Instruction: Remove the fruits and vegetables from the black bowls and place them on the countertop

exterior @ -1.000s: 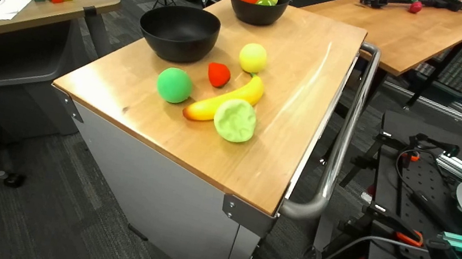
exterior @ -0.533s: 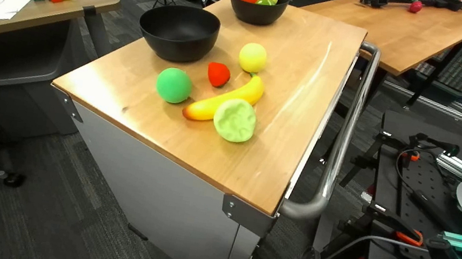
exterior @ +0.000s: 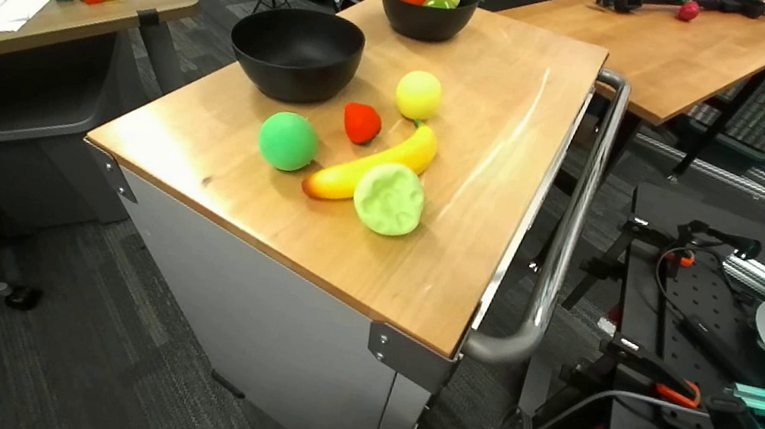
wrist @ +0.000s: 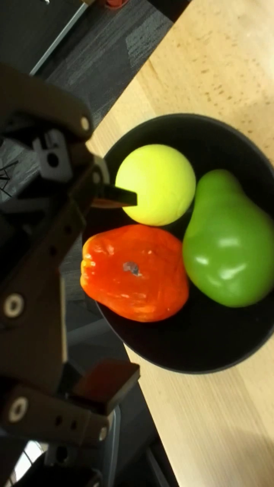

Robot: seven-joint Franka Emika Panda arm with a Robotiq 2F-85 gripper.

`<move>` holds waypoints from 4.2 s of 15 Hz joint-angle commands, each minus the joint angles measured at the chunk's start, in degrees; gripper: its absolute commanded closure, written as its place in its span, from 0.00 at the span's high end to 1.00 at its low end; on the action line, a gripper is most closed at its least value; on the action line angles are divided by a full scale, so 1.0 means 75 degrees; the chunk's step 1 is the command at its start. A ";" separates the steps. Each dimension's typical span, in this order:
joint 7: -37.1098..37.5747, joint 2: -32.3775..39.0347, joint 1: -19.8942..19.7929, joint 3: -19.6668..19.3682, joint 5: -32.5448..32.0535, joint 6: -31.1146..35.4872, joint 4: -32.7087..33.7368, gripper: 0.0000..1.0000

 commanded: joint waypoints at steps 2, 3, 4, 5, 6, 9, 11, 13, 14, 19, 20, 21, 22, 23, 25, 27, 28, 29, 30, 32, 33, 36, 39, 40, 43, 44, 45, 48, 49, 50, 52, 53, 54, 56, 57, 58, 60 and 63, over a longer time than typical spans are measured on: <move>0.0236 0.0884 0.0016 -0.0171 0.0129 0.0446 0.0919 1.00; 0.0166 0.1006 0.0000 -0.0177 0.0123 0.0454 0.1027 1.00; 0.0044 0.1111 -0.0075 -0.0109 0.0263 0.0463 0.1130 1.00; -0.0043 0.1208 -0.0142 -0.0043 0.0375 0.0439 0.1227 1.00; -0.0157 0.1292 -0.0222 0.0042 0.0532 0.0384 0.1321 1.00; -0.0416 0.1407 -0.0374 0.0161 0.0853 0.0238 0.1403 0.97; -0.0563 0.1369 -0.0489 0.0216 0.1056 0.0203 0.1277 0.72; -0.0734 0.1322 -0.0596 0.0282 0.1256 0.0108 0.1141 0.63; -0.0770 0.1306 -0.0614 0.0287 0.1302 0.0082 0.1117 0.55; -0.0936 0.1177 -0.0578 0.0291 0.1324 0.0012 0.1035 0.55; -0.0957 0.1084 -0.0543 0.0261 0.1252 -0.0016 0.1004 0.55; -0.1010 0.0980 -0.0515 0.0236 0.1176 -0.0077 0.0966 0.55; -0.1065 0.0776 -0.0446 0.0166 0.1000 -0.0299 0.0895 0.55; -0.1116 0.0561 -0.0366 0.0089 0.0775 -0.0573 0.0813 0.55; -0.0994 0.0071 -0.0150 -0.0112 0.0214 -0.1055 0.0629 0.55; -0.1277 -0.0604 -0.0153 0.0023 0.0083 -0.1537 0.0361 0.55; -0.1335 -0.1013 -0.0080 0.0032 -0.0074 -0.1694 0.0129 0.55; -0.1368 -0.1371 -0.0003 0.0035 -0.0252 -0.1808 -0.0071 0.55; -0.1446 -0.1766 0.0088 0.0046 -0.0519 -0.1832 -0.0353 0.55; -0.1274 -0.2455 0.0290 0.0059 -0.1377 -0.1735 -0.0989 0.55; -0.1417 -0.2673 0.0293 0.0143 -0.1432 -0.1759 -0.1263 0.55; -0.2183 -0.3193 0.0342 0.0304 -0.0667 -0.1819 -0.2113 0.55; -0.2844 -0.3331 0.0421 0.0325 -0.0292 -0.1639 -0.2818 0.55; -0.3023 -0.3291 0.0434 0.0317 -0.0206 -0.1625 -0.2963 0.55; -0.3661 -0.3099 0.0482 0.0325 0.0201 -0.1684 -0.3270 0.55; -0.3718 -0.3010 0.0480 0.0342 0.0146 -0.1620 -0.3357 0.55; -0.3761 -0.2937 0.0481 0.0352 0.0095 -0.1589 -0.3417 0.55; -0.3940 -0.2767 0.0506 0.0400 0.0021 -0.1201 -0.3579 0.55; -0.4007 -0.2717 0.0509 0.0417 0.0041 -0.1130 -0.3605 0.55; -0.4051 -0.2664 0.0512 0.0434 0.0046 -0.1090 -0.3606 0.55; -0.4116 -0.2587 0.0514 0.0459 0.0071 -0.1067 -0.3595 0.55; -0.4145 -0.2576 0.0511 0.0468 0.0050 -0.1088 -0.3583 0.95; -0.4181 -0.2620 0.0507 0.0472 0.0031 -0.1159 -0.3559 0.95; -0.4146 -0.2870 0.0500 0.0468 -0.0246 -0.1440 -0.3461 1.00; -0.4138 -0.3069 0.0499 0.0464 -0.0356 -0.1603 -0.3399 1.00; -0.3919 -0.3347 0.0494 0.0460 -0.0645 -0.1599 -0.3373 1.00; -0.3472 -0.3738 0.0432 0.0456 -0.1518 -0.1220 -0.3304 1.00; -0.3267 -0.3676 0.0253 0.0356 -0.2340 -0.0363 -0.3005 1.00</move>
